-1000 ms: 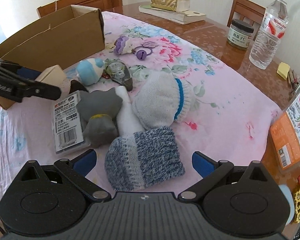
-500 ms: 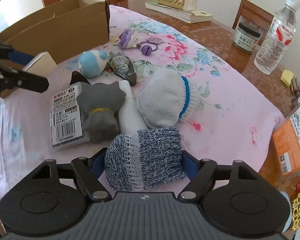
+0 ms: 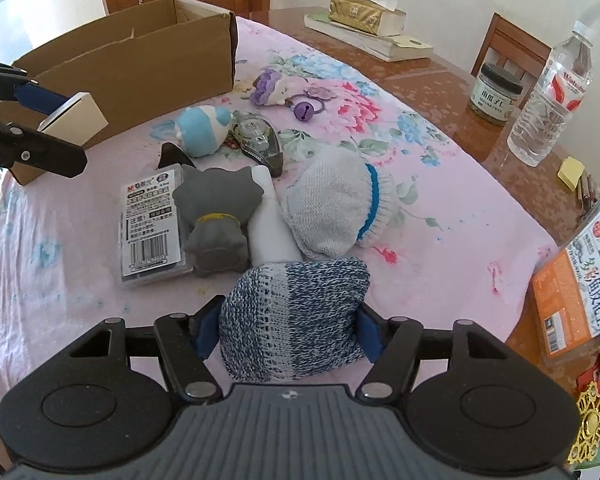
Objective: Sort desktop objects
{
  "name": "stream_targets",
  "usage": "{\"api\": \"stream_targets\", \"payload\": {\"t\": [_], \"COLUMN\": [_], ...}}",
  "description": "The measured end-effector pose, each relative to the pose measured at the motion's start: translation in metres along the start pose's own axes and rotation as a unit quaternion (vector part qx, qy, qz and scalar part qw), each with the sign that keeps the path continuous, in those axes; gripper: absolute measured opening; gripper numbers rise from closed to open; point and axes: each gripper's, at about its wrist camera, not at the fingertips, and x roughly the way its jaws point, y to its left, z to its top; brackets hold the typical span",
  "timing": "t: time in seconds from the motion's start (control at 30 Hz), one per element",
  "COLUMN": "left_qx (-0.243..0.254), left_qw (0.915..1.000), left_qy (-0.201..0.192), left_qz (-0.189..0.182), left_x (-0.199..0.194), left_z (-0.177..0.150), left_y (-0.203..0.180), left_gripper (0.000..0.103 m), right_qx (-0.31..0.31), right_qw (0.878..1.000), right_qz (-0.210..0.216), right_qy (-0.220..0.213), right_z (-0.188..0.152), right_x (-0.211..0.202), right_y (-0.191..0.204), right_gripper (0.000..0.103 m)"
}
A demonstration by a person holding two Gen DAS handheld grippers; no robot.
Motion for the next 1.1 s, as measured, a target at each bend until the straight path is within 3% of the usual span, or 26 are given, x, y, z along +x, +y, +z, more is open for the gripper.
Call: {"api": "stream_targets", "payload": {"t": [0.27, 0.67, 1.1], "left_qx": [0.053, 0.09, 0.088], "left_qw": [0.9978, 0.9934, 0.9924], "left_qy": [-0.013, -0.028, -0.043], "left_qz": [-0.037, -0.066, -0.074], "left_x": [-0.018, -0.047, -0.068], "left_z": [0.007, 0.014, 0.015], "left_y": [-0.002, 0.013, 0.045], "left_gripper": [0.084, 0.084, 0.084], "right_qx": [0.002, 0.012, -0.011], "right_qw": [1.0, 0.998, 0.998], "right_qz": [-0.025, -0.053, -0.067], "right_qy": [0.001, -0.008, -0.014], "right_z": [0.004, 0.019, 0.044], "right_x": [-0.022, -0.046, -0.058], "right_y": [0.009, 0.032, 0.066], "right_gripper": [0.071, 0.071, 0.071]}}
